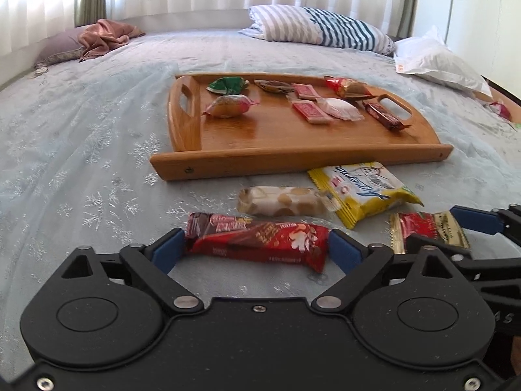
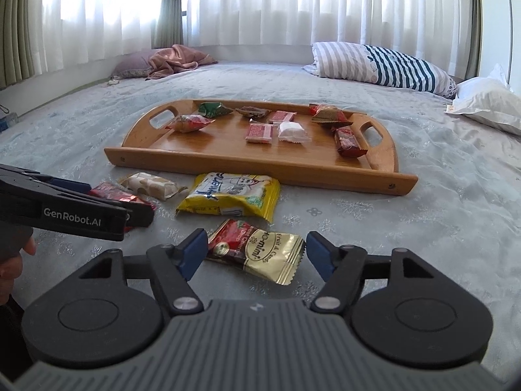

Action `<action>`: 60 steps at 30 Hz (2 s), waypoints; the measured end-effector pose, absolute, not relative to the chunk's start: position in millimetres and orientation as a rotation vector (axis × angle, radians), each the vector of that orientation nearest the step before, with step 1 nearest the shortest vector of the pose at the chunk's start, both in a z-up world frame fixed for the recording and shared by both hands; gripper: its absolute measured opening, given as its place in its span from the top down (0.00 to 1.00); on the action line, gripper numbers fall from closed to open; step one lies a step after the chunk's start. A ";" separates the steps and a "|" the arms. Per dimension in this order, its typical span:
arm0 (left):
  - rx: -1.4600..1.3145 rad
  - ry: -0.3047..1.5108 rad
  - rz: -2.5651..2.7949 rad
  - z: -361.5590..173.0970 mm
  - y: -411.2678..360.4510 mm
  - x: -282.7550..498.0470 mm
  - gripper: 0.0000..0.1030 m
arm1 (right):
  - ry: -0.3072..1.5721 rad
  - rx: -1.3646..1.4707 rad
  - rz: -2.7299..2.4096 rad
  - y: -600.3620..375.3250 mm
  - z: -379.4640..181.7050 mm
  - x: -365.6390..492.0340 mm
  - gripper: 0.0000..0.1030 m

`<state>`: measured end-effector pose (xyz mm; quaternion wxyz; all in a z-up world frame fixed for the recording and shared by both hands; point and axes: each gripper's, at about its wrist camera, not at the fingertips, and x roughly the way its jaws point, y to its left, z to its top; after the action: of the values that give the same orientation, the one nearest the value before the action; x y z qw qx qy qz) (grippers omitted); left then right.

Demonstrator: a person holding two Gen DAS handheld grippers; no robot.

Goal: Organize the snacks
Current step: 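Grasp the red chocolate wafer bar with the left tool while the right tool grasps the red-and-cream packet, then carry both held snacks up and over onto the wooden tray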

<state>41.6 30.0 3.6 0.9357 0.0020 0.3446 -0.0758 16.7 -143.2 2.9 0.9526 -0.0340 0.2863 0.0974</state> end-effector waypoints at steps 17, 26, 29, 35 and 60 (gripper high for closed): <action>0.012 0.662 -0.191 28.4 24.2 21.7 0.34 | 0.554 -0.053 0.161 -148.6 10.0 9.7 0.53; -0.012 0.613 -0.183 51.1 28.0 29.5 0.34 | 0.530 0.000 0.079 -174.7 25.4 13.0 0.78; -0.033 0.612 -0.178 54.2 30.2 36.3 0.34 | 0.545 0.027 0.067 -185.0 27.3 17.3 0.78; -0.043 0.610 -0.173 54.7 28.6 43.4 0.34 | 0.566 0.000 0.122 -177.4 19.1 10.6 0.37; -0.065 0.621 -0.128 47.2 31.3 56.1 0.34 | 0.548 0.016 0.007 -149.4 -0.2 4.0 0.38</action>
<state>56.1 31.3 47.2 0.9496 -0.0320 0.3054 -0.0629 4.0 -149.4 -0.2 0.9626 0.0077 0.2707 0.0033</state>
